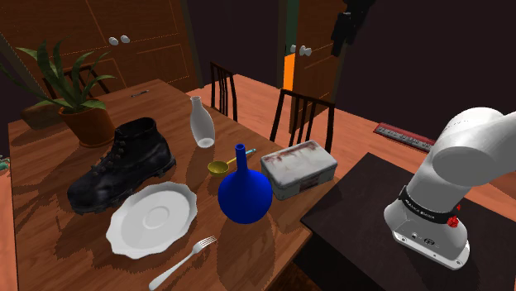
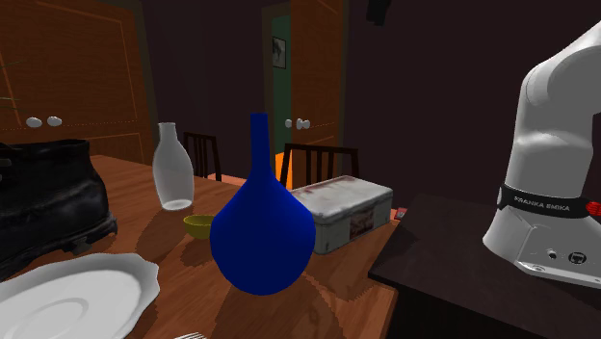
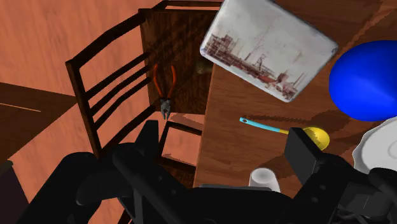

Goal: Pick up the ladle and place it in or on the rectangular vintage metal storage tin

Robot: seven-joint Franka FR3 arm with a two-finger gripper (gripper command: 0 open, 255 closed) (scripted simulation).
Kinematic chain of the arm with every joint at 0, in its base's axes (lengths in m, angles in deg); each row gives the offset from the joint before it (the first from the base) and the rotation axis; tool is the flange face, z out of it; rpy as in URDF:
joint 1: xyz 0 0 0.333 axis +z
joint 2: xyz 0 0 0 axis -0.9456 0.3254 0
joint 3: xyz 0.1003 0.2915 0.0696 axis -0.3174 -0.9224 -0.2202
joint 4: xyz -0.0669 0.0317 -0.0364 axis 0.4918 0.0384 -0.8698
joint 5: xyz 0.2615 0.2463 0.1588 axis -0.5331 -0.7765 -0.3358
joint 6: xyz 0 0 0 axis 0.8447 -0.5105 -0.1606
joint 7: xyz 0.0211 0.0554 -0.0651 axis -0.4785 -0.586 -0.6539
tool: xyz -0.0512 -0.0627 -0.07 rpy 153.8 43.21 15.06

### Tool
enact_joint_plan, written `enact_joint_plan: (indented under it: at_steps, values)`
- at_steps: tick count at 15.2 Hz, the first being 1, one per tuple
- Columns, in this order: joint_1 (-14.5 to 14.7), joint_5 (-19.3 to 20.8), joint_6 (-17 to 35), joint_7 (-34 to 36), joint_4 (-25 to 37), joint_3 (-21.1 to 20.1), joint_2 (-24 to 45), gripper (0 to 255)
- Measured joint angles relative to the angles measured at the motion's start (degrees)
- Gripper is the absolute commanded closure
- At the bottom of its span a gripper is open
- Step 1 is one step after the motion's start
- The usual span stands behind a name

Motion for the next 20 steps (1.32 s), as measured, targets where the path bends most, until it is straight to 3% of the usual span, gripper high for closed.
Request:
enact_joint_plan:
  at_steps: [2,9,20]
  values:
    - [0.21,0.13,0.97,-0.74,-0.11,0.24,0.84,0]
    - [3.39,0.98,13.75,-10.46,-4.69,2.79,8.45,0]
    - [8.85,0.35,33.0,-26.62,-3.69,5.0,27.98,0]
